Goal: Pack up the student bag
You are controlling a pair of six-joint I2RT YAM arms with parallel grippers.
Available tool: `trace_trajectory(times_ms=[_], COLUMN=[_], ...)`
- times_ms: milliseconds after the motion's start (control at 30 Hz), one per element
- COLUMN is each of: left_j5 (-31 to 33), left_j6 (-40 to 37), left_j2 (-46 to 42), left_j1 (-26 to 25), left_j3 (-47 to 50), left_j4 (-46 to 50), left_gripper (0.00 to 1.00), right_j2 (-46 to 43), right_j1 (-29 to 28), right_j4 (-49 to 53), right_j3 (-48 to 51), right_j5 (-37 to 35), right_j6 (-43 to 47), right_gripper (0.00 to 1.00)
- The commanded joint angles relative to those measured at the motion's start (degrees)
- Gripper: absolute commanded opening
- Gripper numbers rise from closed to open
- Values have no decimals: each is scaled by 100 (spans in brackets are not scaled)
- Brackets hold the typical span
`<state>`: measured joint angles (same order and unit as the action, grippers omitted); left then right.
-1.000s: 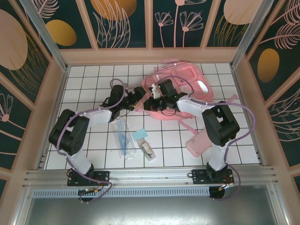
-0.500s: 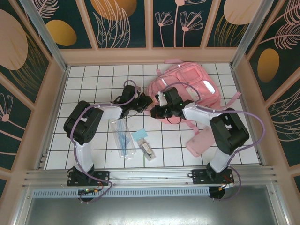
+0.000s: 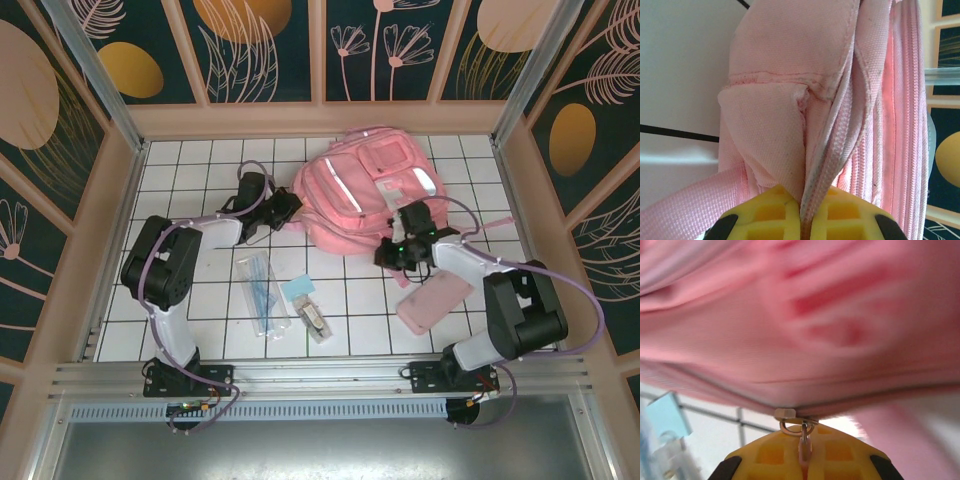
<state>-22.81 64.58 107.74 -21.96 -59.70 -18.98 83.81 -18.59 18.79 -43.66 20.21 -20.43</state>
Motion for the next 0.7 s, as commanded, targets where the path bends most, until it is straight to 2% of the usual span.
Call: trace_trajectory(times_ms=[0,100,367,400,433,467,500,533,567,600,667], left_j5=[554,545,624,594,547,518,522,544,581,618,737], left_j6=[-347,-425,-611,-648,-716,-794,-855,-920,-974,-1033,-1141], left_j2=[-484,-588,-638,-624,-611,-597,-621,-667,-747,-831,-1116], left_j1=[222,247,259,257,267,269,269,264,261,262,256], left_j3=[-296,-274,-266,-289,-348,-426,-472,-497,-499,-482,-440], left_j4=[-321,-239,-17,28,146,331,471,637,769,870,1092], left_gripper=[0,0,0,0,12,32,48,58,65,71,75], right_j2=[-243,-178,-119,-152,-222,-318,-419,-539,-657,-749,-921], right_j1=[508,863,901,890,897,889,895,894,900,904,907], right_j4=[877,842,530,522,506,503,513,527,553,584,622], right_j3=[-13,-159,-413,-408,-387,-370,-347,-343,-345,-374,-459], right_j5=[-952,-1242,-610,-456,-277,-160,-116,-124,-175,-241,-372], right_j6=[335,511,595,625,657,666,679,689,695,697,707], right_gripper=[0,0,0,10,24,37,47,54,69,79,90])
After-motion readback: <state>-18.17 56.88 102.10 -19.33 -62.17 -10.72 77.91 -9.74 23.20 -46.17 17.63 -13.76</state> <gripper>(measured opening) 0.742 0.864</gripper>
